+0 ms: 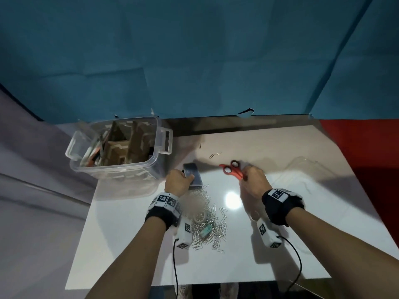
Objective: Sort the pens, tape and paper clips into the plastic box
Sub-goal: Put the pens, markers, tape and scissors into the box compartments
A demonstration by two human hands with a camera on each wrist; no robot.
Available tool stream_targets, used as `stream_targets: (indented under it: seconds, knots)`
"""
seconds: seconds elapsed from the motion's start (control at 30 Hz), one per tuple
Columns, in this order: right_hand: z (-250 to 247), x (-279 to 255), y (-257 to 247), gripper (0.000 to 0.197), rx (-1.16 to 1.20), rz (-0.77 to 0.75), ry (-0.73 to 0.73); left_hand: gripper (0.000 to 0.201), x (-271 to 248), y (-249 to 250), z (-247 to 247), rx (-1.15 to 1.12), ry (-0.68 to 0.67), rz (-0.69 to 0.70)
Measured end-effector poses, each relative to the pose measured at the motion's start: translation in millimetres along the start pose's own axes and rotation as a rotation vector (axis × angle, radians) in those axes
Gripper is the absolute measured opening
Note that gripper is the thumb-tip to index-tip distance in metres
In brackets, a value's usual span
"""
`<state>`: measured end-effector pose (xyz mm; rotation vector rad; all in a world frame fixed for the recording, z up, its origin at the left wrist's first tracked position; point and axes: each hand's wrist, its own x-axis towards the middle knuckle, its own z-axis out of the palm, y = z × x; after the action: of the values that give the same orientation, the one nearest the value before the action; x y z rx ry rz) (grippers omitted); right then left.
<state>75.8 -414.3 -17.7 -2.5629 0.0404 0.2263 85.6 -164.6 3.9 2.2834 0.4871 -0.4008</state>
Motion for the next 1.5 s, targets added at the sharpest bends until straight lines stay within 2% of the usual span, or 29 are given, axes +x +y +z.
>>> stream_targets:
  seconds: [0.2,0.3,0.4,0.47,0.53,0.63,0.7,0.8,0.93,0.97,1.07,1.17,1.23,1.4,1.5]
  knots:
    - [-11,-6,5,0.01,-0.031,0.096,-0.089,0.027,5,2,0,-0.056,-0.04,0.009]
    - [-12,-6,4,0.014,-0.042,0.143,-0.138,0.023,1,7,-4,-0.111,-0.025,0.045]
    - [-7,-4,2,0.019,-0.075,0.157,-0.139,0.018,-5,17,-15,-0.316,-0.02,0.062]
    - [-3,-3,-1,0.018,-0.095,0.183,-0.153,0.01,-17,28,-27,-0.525,-0.107,0.054]
    - [-4,-2,-4,0.008,-0.084,0.196,-0.185,0.009,-29,36,-42,-0.705,-0.228,0.08]
    - [-21,3,-14,0.013,-0.012,0.193,-0.24,0.006,-49,48,-71,-0.897,-0.355,0.152]
    - [-39,8,-29,0.01,0.082,0.18,-0.232,0.018,-57,52,-95,-1.016,-0.371,0.166]
    - [-69,14,-72,0.018,0.458,0.098,-0.23,0.046,-61,52,-138,-1.11,-0.304,0.221]
    - [-96,21,-149,0.036,0.67,-0.067,-0.223,0.073,-56,34,-198,-0.932,-0.169,0.321]
    - [-98,24,-167,0.038,0.706,-0.101,-0.228,0.072,-54,29,-211,-0.876,-0.127,0.349]
    - [-95,34,-220,0.031,0.822,-0.146,-0.238,0.05,-41,13,-244,-0.71,0.045,0.37]
    - [-83,41,-268,0.018,0.955,-0.168,-0.244,0.05,-21,-8,-270,-0.559,0.217,0.364]
    - [-73,47,-293,0.018,0.972,-0.181,-0.237,0.048,-10,-20,-281,-0.388,0.307,0.362]
    - [-52,58,-336,0.026,1.006,-0.16,-0.196,0.025,6,-39,-272,-0.157,0.332,0.407]
    - [-46,62,-346,0.02,0.917,-0.175,-0.104,0.028,20,-53,-251,-0.049,0.306,0.365]
